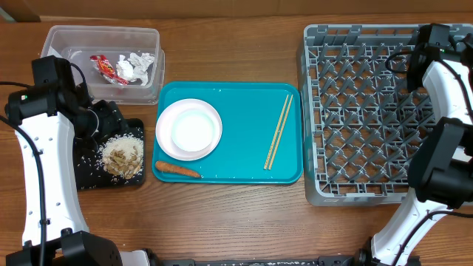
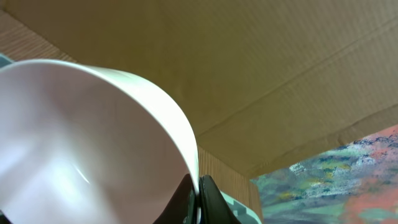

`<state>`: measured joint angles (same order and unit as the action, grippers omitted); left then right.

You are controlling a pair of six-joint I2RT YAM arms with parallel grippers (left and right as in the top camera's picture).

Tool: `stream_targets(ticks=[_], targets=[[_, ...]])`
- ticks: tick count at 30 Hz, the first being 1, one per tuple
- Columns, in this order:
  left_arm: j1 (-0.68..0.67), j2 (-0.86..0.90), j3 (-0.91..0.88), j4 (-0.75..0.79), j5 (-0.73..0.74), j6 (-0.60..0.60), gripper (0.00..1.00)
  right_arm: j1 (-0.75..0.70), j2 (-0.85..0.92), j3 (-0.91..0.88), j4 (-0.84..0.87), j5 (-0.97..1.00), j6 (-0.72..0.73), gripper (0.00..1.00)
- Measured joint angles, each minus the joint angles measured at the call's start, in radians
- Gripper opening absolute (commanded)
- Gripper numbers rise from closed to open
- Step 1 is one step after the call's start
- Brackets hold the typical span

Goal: Sort waste into correct bins and load items into the dishwasher
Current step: 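Lower the bowl into the rack slots and open the right gripper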

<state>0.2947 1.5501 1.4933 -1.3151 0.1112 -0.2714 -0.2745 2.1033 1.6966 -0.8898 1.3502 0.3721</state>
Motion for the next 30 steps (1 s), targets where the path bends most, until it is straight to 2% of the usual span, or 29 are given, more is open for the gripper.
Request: stream_targets(ticks=[14,15,16,18,20,25,30], targets=[[0.0,0.0,0.0,0.002,0.0,0.0,0.75,0.085,0.0,-0.071,-0.015,0.043,0.05,0.05],[0.0,0.0,0.0,0.002,0.0,0.0,0.75,0.094,0.0,-0.071,-0.027,0.045,0.05,0.15],[0.0,0.0,0.0,0.002,0.0,0.0,0.75,0.1,0.0,-0.071,-0.034,0.045,0.05,0.32],[0.0,0.0,0.0,0.002,0.0,0.0,0.75,0.116,0.0,-0.073,-0.056,0.04,0.058,0.45],[0.0,0.0,0.0,0.002,0.0,0.0,0.75,0.134,0.0,-0.074,-0.07,0.028,0.06,0.48],[0.0,0.0,0.0,0.002,0.0,0.0,0.75,0.164,-0.007,-0.076,-0.072,-0.079,0.062,0.48],[0.0,0.0,0.0,0.002,0.0,0.0,0.76,0.168,-0.094,-0.082,-0.071,-0.228,0.062,0.55]])
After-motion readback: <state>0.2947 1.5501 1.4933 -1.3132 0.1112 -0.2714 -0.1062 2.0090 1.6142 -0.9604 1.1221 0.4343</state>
